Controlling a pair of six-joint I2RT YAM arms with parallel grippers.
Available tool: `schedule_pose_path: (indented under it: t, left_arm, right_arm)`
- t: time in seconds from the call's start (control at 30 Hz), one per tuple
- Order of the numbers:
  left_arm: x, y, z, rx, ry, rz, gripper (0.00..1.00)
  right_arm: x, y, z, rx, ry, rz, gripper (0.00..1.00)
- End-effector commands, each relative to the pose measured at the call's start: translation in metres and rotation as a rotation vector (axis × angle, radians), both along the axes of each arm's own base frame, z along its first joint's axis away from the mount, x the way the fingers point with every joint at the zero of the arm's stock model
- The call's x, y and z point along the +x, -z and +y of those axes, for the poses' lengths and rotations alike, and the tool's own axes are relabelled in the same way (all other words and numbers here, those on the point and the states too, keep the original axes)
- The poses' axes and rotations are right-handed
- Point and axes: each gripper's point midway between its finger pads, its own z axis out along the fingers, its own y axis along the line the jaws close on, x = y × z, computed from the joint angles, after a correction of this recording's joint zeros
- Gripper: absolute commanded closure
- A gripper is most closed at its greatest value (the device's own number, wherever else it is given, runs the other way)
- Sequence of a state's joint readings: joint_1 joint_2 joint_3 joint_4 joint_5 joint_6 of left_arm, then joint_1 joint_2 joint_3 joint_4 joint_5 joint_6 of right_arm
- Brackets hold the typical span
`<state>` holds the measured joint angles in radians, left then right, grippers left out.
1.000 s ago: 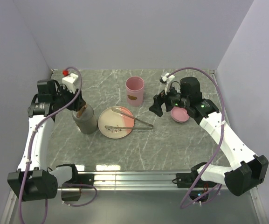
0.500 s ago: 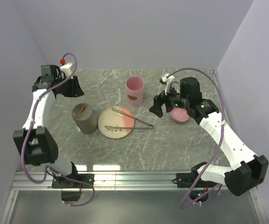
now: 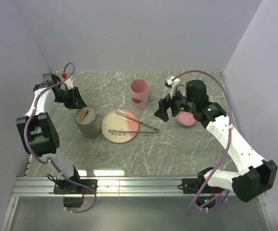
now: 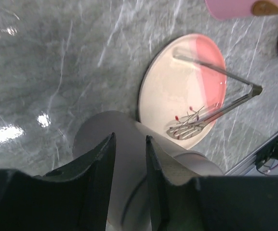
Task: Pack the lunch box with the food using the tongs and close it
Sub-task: Move the packing box to the center of the board.
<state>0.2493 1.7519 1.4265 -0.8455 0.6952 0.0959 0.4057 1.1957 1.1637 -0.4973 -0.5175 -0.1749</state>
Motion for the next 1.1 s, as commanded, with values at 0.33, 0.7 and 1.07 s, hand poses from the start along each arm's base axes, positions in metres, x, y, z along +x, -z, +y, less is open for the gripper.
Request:
schedule_pose_path:
  t: [0.33, 0.7, 1.07]
  left_arm:
    - [-0.068, 0.024, -0.023, -0.109, 0.117, 0.115, 0.66]
    - [-0.107, 0.031, -0.057, -0.163, 0.212, 0.169, 0.66]
    - [-0.107, 0.001, -0.083, -0.105, 0.357, -0.013, 0.62]
  right_arm:
    - [-0.002, -0.01, 0.002, 0.02, -0.021, -0.019, 0.02]
    - [-0.003, -0.013, 0.003, 0.026, -0.032, -0.015, 0.02]
    - [-0.004, -0.012, 0.004, 0.025, -0.036, -0.017, 0.02]
